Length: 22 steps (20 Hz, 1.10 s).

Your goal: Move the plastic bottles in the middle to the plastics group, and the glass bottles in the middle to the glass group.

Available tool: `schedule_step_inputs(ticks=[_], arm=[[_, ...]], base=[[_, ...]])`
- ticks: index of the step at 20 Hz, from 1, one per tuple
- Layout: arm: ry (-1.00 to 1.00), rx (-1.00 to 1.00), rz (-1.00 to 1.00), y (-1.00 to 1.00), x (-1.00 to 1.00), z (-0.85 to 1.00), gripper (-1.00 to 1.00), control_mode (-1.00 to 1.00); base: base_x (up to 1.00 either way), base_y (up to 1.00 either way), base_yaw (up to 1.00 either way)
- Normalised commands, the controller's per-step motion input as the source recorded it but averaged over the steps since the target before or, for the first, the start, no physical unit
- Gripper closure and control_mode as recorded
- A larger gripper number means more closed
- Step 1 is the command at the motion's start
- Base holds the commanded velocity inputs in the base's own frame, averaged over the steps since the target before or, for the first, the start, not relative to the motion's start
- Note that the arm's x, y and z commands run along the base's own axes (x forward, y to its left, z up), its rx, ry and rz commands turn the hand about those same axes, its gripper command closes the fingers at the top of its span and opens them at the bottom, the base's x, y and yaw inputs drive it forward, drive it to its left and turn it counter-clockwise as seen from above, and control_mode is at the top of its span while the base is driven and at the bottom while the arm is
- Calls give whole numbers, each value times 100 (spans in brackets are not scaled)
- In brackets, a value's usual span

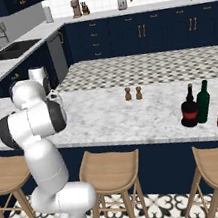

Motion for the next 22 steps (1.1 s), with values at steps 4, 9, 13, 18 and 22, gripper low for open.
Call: schedule_step_inputs(ticks=[4,9,13,18,22], arm=[[0,0,0,93,23,15,100,-100],[0,0,0,65,43,5,100,-100],[0,0,0,31,45,-10,100,-100],[0,0,0,17,38,-28,100,-100],[0,0,0,16,31,-45,100,-100]], base=[[0,0,0],[0,0,0],[0,0,0],[0,0,0],[0,0,0]])
